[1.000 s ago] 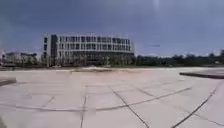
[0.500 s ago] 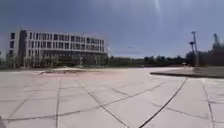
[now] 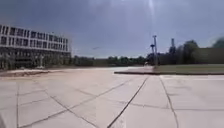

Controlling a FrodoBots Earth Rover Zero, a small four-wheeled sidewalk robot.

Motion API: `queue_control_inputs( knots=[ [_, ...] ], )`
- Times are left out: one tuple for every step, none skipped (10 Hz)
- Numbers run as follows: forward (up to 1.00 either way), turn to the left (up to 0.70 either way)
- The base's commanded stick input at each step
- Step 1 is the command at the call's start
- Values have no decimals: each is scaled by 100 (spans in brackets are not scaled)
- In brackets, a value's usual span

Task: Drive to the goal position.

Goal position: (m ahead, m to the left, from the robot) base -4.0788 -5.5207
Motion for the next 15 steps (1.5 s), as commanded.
queue_control_inputs(
  knots=[
    [36, 9],
    [64, 2],
    [70, 0],
    [70, -11],
    [10, -62],
    [0, -70],
    [0, -70],
    [0, -70],
    [0, -70],
    [0, -70],
    [0, -70],
    [0, -70],
    [0, -70],
    [0, -70],
    [0, -70]
  ],
)
